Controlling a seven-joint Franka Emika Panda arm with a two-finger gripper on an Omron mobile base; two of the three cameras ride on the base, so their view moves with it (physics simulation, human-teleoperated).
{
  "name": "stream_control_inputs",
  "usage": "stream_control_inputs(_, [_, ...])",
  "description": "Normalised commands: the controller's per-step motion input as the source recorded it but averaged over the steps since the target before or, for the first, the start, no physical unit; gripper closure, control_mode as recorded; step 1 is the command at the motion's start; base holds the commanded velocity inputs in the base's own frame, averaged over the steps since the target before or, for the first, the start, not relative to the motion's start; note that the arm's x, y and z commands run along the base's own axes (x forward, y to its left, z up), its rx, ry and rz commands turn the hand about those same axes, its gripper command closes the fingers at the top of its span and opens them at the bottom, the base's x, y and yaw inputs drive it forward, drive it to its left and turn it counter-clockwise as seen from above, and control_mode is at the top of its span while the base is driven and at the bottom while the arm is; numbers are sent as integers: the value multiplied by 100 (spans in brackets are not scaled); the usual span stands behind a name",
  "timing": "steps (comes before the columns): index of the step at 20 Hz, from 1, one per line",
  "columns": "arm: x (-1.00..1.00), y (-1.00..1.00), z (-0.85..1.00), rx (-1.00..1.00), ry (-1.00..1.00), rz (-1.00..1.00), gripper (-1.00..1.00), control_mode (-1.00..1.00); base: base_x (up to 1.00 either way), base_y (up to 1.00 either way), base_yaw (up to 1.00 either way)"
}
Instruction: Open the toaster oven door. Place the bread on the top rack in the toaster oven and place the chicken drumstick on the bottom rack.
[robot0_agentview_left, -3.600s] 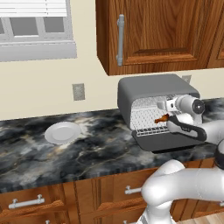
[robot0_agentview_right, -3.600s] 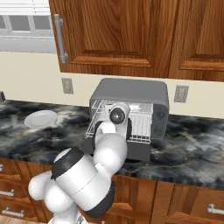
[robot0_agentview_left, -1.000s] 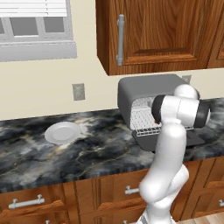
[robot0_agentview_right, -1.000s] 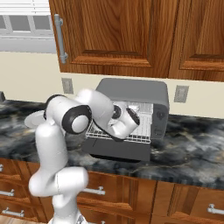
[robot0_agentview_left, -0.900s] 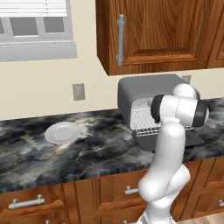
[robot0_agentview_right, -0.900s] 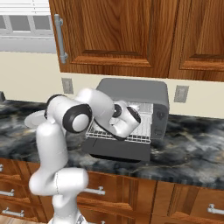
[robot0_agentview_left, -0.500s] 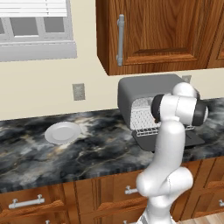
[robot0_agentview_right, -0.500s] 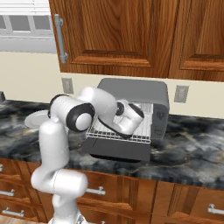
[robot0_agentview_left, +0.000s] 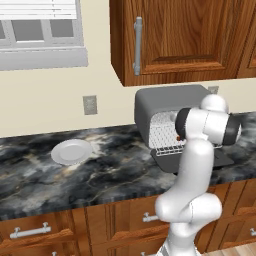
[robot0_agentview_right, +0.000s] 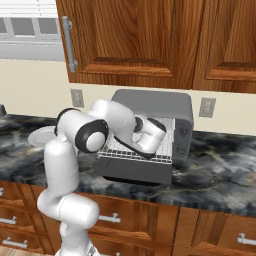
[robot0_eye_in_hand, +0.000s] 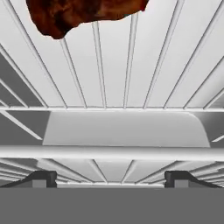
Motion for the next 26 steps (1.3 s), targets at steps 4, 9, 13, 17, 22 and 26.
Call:
stream_control_inputs(4, [-65, -1, -53, -10, 48, 0, -100, -100, 0, 0, 0])
stream_control_inputs(9, [-99, -4, -40, -11, 42, 0, -100, -100, 0, 0, 0])
stream_control_inputs(13, [-100, -8, -37, -8, 29, 0, -100, -100, 0, 0, 0])
stream_control_inputs(17, [-100, -13, -29, -4, 20, -1, -100, -100, 0, 0, 0])
stream_control_inputs(22, [-100, -23, -7, 0, 9, 0, -100, -100, 0, 0, 0])
stream_control_inputs(26, [-66, -23, 56, 0, -8, 0, -100, -100, 0, 0, 0])
